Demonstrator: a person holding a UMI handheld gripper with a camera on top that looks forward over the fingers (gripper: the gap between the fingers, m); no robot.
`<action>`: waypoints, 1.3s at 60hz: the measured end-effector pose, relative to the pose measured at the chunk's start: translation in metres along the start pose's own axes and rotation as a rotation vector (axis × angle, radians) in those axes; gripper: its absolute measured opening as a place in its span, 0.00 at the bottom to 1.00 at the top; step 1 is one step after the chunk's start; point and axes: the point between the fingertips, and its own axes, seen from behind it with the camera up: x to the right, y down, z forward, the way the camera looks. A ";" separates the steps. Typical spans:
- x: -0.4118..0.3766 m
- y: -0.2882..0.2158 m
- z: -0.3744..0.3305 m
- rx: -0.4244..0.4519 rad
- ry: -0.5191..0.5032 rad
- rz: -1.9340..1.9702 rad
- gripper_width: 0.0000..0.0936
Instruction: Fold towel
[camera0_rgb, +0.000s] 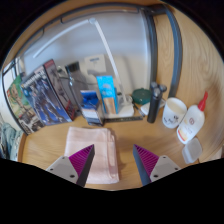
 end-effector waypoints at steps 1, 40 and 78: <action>-0.004 -0.007 -0.006 0.011 -0.008 -0.003 0.83; -0.118 0.046 -0.278 0.210 -0.094 -0.155 0.89; -0.140 0.112 -0.361 0.226 -0.088 -0.195 0.90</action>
